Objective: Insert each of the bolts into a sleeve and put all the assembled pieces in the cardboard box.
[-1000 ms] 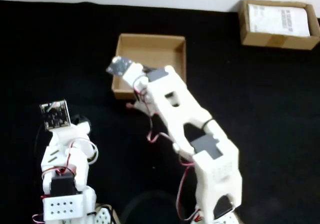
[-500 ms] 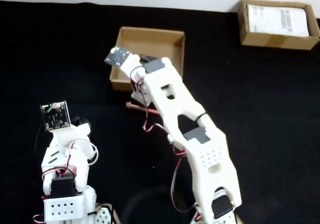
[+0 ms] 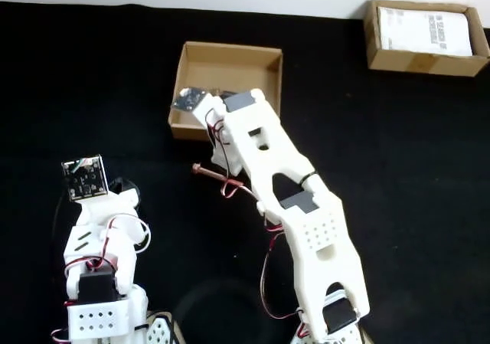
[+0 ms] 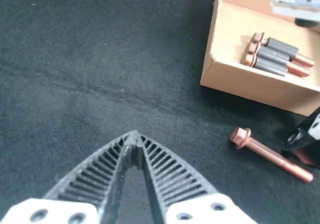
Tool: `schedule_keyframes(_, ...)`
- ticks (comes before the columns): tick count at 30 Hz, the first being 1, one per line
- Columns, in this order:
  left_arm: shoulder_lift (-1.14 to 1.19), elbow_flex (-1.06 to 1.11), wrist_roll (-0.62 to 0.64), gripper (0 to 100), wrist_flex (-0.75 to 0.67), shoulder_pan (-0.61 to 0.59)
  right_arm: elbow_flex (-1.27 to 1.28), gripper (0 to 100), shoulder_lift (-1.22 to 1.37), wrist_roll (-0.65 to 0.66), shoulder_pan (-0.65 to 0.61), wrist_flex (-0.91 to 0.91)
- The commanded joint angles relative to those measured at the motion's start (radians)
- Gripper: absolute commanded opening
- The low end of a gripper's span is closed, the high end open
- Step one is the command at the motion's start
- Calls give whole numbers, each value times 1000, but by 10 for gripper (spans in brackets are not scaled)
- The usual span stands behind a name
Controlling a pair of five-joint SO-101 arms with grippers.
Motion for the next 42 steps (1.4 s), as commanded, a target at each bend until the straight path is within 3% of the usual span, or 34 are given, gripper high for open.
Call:
schedule_keyframes(1, -8, 19, -5, 10, 3, -7, 7, 18, -1, 3, 30, 33)
schedule_keyframes(6, -8, 19, -5, 10, 3, -7, -21, 6, -16, 0, 51, 36)
schedule_keyframes(13, -1, 19, -5, 10, -3, -7, -248, 6, -124, -9, 53, 160)
schedule_keyframes(21, 2, 19, 3, 10, -8, -1, -562, 6, -229, -166, 65, 343)
schedule_keyframes(28, 153, 25, 117, 10, -153, -1, -753, 6, -374, -282, 94, 378)
schedule_keyframes(36, 297, 25, 170, 10, -261, 12, -539, 6, -723, -281, 137, 380)
schedule_keyframes(42, 357, -114, 216, 10, -86, 113, -102, 6, -1003, -350, 157, 374)
